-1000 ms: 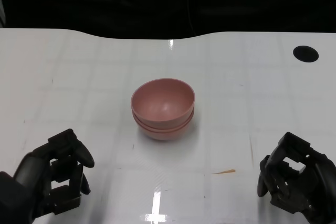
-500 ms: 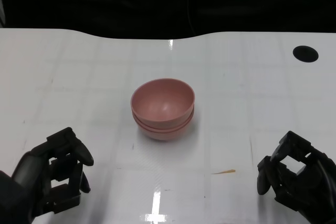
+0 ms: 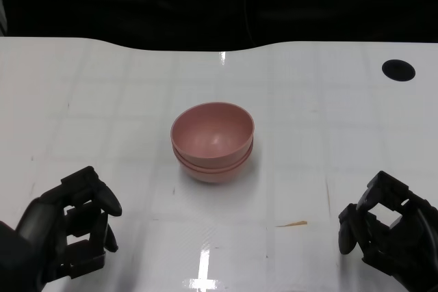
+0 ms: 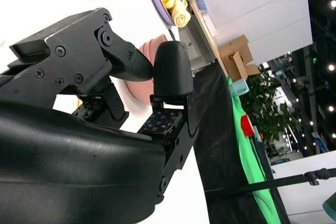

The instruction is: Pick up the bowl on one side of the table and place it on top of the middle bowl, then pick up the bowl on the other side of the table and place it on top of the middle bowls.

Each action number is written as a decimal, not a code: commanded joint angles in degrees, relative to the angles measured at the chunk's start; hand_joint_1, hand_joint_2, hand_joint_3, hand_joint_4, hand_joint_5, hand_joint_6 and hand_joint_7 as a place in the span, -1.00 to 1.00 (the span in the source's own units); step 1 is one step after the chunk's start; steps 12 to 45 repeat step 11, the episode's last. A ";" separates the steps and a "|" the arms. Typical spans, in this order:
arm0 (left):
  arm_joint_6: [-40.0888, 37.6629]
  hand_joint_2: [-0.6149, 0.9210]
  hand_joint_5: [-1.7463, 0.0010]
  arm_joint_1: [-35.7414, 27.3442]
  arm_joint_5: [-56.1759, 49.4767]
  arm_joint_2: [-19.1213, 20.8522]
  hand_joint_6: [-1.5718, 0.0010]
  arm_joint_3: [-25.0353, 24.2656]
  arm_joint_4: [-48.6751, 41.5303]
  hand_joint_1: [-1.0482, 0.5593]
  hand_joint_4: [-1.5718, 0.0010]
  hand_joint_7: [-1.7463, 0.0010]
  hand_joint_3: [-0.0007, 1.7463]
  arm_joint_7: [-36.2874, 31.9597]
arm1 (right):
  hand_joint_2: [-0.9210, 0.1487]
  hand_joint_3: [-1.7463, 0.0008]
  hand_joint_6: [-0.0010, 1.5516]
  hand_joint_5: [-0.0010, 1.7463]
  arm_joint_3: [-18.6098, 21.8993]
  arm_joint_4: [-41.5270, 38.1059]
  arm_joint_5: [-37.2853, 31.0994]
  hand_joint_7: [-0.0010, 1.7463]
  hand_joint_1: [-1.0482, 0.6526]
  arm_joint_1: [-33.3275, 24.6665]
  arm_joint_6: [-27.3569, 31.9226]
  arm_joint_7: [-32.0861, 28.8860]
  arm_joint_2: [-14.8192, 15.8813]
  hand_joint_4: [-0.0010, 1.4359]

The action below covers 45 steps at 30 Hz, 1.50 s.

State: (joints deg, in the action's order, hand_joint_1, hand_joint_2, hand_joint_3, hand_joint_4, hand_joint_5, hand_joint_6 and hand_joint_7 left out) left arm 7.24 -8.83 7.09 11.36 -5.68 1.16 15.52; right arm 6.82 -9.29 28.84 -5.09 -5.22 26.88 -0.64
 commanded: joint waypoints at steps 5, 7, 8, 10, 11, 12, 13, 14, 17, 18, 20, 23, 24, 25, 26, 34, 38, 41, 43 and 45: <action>-0.37 0.65 -1.00 -0.31 -0.45 0.45 0.29 -0.37 0.81 0.51 0.06 -1.00 0.39 -0.55 | -0.28 -0.26 0.00 1.00 0.66 0.58 0.00 0.68 0.16 0.18 0.25 0.55 0.10 0.24; -0.37 0.65 -1.00 -0.31 -0.46 0.45 0.29 -0.37 0.81 0.51 0.06 -1.00 0.39 -0.55 | -0.29 -0.25 0.00 1.00 0.69 0.58 -0.03 0.68 0.16 0.18 0.26 0.58 0.07 0.24; -0.37 0.65 -1.00 -0.31 -0.46 0.45 0.29 -0.37 0.81 0.51 0.06 -1.00 0.39 -0.55 | -0.29 -0.25 0.00 1.00 0.71 0.58 -0.05 0.68 0.16 0.18 0.27 0.60 0.06 0.24; -0.37 0.65 -1.00 -0.31 -0.46 0.45 0.29 -0.37 0.81 0.51 0.06 -1.00 0.39 -0.55 | -0.29 -0.25 0.00 1.00 0.74 0.58 -0.08 0.68 0.16 0.19 0.28 0.62 0.03 0.24; -0.37 0.65 -1.00 -0.31 -0.46 0.45 0.29 -0.37 0.81 0.51 0.06 -1.00 0.40 -0.55 | -0.29 -0.25 0.00 1.00 0.76 0.58 -0.09 0.68 0.16 0.19 0.29 0.63 0.02 0.24; -0.37 0.65 -1.00 -0.31 -0.46 0.45 0.29 -0.37 0.81 0.51 0.06 -1.00 0.40 -0.55 | -0.29 -0.25 0.00 1.00 0.76 0.58 -0.09 0.68 0.16 0.19 0.29 0.63 0.02 0.24; -0.37 0.65 -1.00 -0.31 -0.46 0.45 0.29 -0.37 0.81 0.51 0.06 -1.00 0.40 -0.55 | -0.29 -0.25 0.00 1.00 0.76 0.58 -0.09 0.68 0.16 0.19 0.29 0.63 0.02 0.24; -0.37 0.65 -1.00 -0.31 -0.46 0.45 0.29 -0.37 0.81 0.51 0.06 -1.00 0.40 -0.55 | -0.29 -0.25 0.00 1.00 0.76 0.58 -0.09 0.68 0.16 0.19 0.29 0.63 0.02 0.24; -0.37 0.65 -1.00 -0.31 -0.46 0.45 0.29 -0.37 0.81 0.51 0.06 -1.00 0.40 -0.55 | -0.29 -0.25 0.00 1.00 0.76 0.58 -0.09 0.68 0.16 0.19 0.29 0.63 0.02 0.24; -0.37 0.65 -1.00 -0.31 -0.46 0.45 0.29 -0.37 0.81 0.51 0.06 -1.00 0.40 -0.55 | -0.29 -0.25 0.00 1.00 0.76 0.58 -0.09 0.68 0.16 0.19 0.29 0.63 0.02 0.24; -0.37 0.65 -1.00 -0.31 -0.46 0.45 0.29 -0.37 0.81 0.51 0.06 -1.00 0.40 -0.55 | -0.29 -0.25 0.00 1.00 0.76 0.58 -0.09 0.68 0.16 0.19 0.29 0.63 0.02 0.24; -0.37 0.65 -1.00 -0.31 -0.46 0.45 0.29 -0.37 0.81 0.51 0.06 -1.00 0.40 -0.55 | -0.29 -0.25 0.00 1.00 0.76 0.58 -0.09 0.68 0.16 0.19 0.29 0.63 0.02 0.24; -0.37 0.65 -1.00 -0.31 -0.46 0.45 0.29 -0.37 0.81 0.51 0.06 -1.00 0.40 -0.55 | -0.29 -0.25 0.00 1.00 0.76 0.58 -0.09 0.68 0.16 0.19 0.29 0.63 0.02 0.24; -0.37 0.65 -1.00 -0.31 -0.46 0.45 0.29 -0.37 0.81 0.51 0.06 -1.00 0.40 -0.55 | -0.29 -0.25 0.00 1.00 0.76 0.58 -0.09 0.68 0.16 0.19 0.29 0.63 0.02 0.24; -0.37 0.65 -1.00 -0.31 -0.46 0.45 0.29 -0.37 0.81 0.51 0.06 -1.00 0.40 -0.55 | -0.29 -0.25 0.00 1.00 0.76 0.58 -0.09 0.68 0.16 0.19 0.29 0.63 0.02 0.24; -0.37 0.65 -1.00 -0.31 -0.46 0.45 0.29 -0.37 0.81 0.51 0.06 -1.00 0.40 -0.55 | -0.29 -0.25 0.00 1.00 0.76 0.58 -0.09 0.68 0.16 0.19 0.29 0.63 0.02 0.24; -0.37 0.65 -1.00 -0.31 -0.46 0.45 0.29 -0.37 0.81 0.51 0.06 -1.00 0.40 -0.55 | -0.29 -0.25 0.00 1.00 0.76 0.58 -0.09 0.68 0.16 0.19 0.29 0.63 0.02 0.24; -0.37 0.65 -1.00 -0.31 -0.46 0.45 0.29 -0.37 0.81 0.51 0.06 -1.00 0.40 -0.55 | -0.29 -0.25 0.00 1.00 0.76 0.58 -0.09 0.68 0.16 0.19 0.29 0.63 0.02 0.24; -0.37 0.65 -1.00 -0.31 -0.46 0.45 0.29 -0.37 0.81 0.51 0.06 -1.00 0.40 -0.55 | -0.29 -0.25 0.00 1.00 0.76 0.58 -0.09 0.68 0.16 0.19 0.29 0.63 0.02 0.24; -0.37 0.65 -1.00 -0.31 -0.46 0.45 0.29 -0.37 0.81 0.51 0.06 -1.00 0.40 -0.55 | -0.29 -0.25 0.00 1.00 0.76 0.58 -0.09 0.68 0.16 0.19 0.29 0.63 0.02 0.24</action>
